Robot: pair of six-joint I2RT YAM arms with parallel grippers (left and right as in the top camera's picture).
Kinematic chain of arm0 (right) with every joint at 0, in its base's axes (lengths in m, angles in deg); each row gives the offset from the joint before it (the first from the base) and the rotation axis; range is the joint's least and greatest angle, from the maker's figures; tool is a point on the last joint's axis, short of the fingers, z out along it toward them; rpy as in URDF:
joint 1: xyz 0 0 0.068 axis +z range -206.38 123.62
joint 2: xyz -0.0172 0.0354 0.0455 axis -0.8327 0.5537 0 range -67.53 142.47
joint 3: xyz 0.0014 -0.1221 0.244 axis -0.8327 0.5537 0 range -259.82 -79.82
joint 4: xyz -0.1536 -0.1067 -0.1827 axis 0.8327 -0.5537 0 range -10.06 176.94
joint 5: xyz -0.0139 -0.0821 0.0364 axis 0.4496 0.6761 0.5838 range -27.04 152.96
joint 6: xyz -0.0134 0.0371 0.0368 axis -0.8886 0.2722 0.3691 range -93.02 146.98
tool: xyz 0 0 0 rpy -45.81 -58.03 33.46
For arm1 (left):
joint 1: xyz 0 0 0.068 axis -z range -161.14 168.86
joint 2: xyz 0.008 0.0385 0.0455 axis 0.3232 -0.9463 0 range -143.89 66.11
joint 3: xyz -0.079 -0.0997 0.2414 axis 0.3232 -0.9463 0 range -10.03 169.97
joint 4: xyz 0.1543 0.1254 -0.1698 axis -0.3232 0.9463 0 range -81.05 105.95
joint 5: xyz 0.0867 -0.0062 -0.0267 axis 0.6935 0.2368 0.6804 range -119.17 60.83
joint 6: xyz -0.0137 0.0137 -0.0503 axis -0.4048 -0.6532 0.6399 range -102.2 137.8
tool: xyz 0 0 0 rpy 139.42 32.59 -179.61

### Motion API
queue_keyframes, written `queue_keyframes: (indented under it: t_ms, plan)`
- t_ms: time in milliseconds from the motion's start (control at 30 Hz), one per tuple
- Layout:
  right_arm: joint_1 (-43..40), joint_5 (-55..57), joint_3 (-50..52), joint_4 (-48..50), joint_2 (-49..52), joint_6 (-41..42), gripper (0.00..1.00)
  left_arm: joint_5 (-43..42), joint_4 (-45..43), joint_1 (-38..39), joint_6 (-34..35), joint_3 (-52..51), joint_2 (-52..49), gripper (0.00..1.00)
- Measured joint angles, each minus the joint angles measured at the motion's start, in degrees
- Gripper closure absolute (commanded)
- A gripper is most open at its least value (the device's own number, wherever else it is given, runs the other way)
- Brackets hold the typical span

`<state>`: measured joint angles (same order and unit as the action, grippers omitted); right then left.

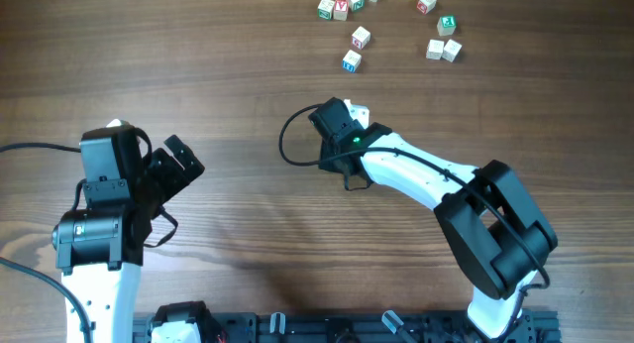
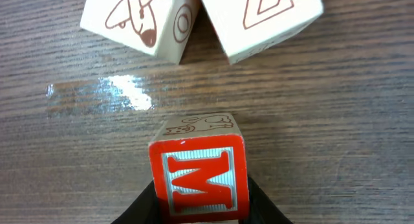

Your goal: Form a circle

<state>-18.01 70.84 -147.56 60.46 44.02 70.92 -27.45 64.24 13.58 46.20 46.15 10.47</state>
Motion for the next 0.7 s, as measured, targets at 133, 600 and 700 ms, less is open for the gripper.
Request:
queue_keyframes:
  t_ms: [133,600,700]
  plan:
    - [-0.2,0.8,0.0,0.9,0.0,0.0,0.73,0.0,0.0,0.0,0.0,0.0,0.0,0.00]
    - [-1.0,1.4,0.0,1.9,0.0,-0.7,0.53,0.0,0.0,0.0,0.0,0.0,0.0,0.00]
    - [-1.0,1.4,0.0,1.9,0.0,-0.7,0.60,0.0,0.0,0.0,0.0,0.0,0.0,0.00]
